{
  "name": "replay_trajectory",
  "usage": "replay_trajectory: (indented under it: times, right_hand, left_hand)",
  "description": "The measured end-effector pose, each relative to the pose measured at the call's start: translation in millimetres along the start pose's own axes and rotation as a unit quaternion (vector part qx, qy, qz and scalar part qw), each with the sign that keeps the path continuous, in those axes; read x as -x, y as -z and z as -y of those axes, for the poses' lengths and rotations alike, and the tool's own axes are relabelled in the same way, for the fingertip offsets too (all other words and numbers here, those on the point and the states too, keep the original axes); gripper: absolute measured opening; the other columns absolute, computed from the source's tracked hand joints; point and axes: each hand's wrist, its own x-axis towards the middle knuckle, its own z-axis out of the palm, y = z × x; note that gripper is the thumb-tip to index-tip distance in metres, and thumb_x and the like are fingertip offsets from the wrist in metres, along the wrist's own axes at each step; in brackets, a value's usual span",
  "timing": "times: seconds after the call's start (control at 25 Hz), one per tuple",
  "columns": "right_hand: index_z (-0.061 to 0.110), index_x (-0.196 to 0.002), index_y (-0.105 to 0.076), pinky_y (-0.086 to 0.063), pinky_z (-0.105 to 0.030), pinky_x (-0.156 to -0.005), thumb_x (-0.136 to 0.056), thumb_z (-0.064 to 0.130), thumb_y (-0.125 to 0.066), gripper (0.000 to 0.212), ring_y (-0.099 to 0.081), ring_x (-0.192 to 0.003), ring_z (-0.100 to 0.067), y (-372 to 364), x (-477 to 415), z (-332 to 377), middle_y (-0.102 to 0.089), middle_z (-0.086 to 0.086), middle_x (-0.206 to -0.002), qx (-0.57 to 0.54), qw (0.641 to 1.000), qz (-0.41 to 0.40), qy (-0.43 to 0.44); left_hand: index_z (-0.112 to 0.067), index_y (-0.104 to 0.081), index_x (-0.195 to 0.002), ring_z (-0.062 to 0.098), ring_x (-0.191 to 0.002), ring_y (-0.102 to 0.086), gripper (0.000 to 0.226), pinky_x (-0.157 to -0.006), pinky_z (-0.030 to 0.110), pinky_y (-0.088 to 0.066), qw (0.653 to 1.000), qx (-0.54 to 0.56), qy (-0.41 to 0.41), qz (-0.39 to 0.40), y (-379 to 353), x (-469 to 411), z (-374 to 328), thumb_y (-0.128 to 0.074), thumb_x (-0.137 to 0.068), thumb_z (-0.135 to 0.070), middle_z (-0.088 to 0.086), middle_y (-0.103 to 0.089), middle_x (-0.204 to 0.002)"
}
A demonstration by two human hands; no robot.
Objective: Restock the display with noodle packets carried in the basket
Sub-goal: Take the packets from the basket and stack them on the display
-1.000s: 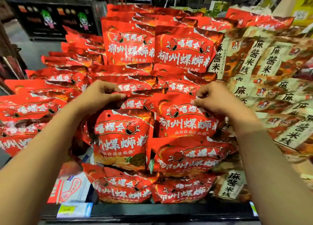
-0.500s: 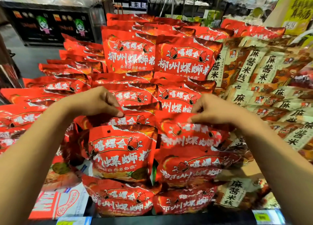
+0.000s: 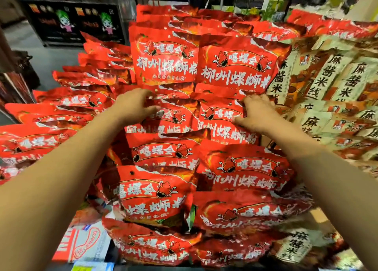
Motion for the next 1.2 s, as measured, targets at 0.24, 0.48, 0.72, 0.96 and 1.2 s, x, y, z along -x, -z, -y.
replay_trajectory:
  times: [0.24,0.48,0.72,0.96,1.2]
  right_hand:
    - [0.016,-0.066,-0.054,-0.036,-0.029,-0.062,-0.086,0.024,-0.073,0.029,-0.048,-0.067,-0.017,26,1,-15,-0.051,0.001,-0.066,-0.169,0.976,0.059,0.121]
    - [0.014,-0.059,-0.045,-0.030,-0.031,-0.054,-0.083,0.019,-0.077,0.040,-0.036,-0.055,-0.013,37,20,-13,-0.040,0.003,-0.057,-0.056,0.972,0.135,0.186]
    - [0.015,-0.063,-0.047,-0.031,-0.031,-0.056,-0.080,0.029,-0.079,0.039,-0.040,-0.060,-0.017,41,30,-18,-0.045,0.001,-0.060,-0.103,0.973,0.151,0.143]
    - [0.017,-0.110,-0.062,-0.039,-0.028,-0.073,-0.086,0.051,-0.066,0.042,-0.057,-0.090,-0.022,49,74,-17,-0.062,-0.003,-0.098,-0.138,0.989,0.008,0.048]
    - [0.003,-0.126,-0.051,-0.046,-0.046,-0.096,-0.090,0.058,-0.053,0.066,-0.051,-0.117,-0.042,51,167,-40,-0.056,-0.026,-0.125,0.038,0.987,-0.103,-0.119]
  left_hand:
    - [-0.008,-0.072,-0.083,0.017,-0.068,-0.066,0.016,-0.068,0.033,-0.051,0.986,0.161,-0.046,0.017,11,8,1,-0.074,-0.086,-0.023,0.009,-0.072,-0.076]
    - [-0.010,-0.069,-0.066,0.011,-0.055,-0.058,0.023,-0.059,0.024,-0.049,0.961,0.234,-0.013,0.144,36,44,-5,-0.077,-0.078,-0.027,0.010,-0.070,-0.064]
    - [-0.013,-0.075,-0.086,0.014,-0.074,-0.069,0.015,-0.079,0.034,-0.054,0.978,0.181,0.016,0.108,43,54,-22,-0.076,-0.083,-0.027,0.003,-0.075,-0.079]
    - [-0.011,-0.056,-0.134,0.028,-0.125,-0.055,0.054,-0.104,0.037,-0.041,0.989,0.141,-0.024,-0.040,46,75,-45,-0.062,-0.092,-0.044,0.012,-0.060,-0.135]
    - [-0.004,-0.051,-0.132,0.039,-0.121,-0.053,0.060,-0.098,0.047,-0.044,0.979,0.059,-0.178,-0.077,39,83,-122,-0.054,-0.095,-0.051,0.023,-0.058,-0.131]
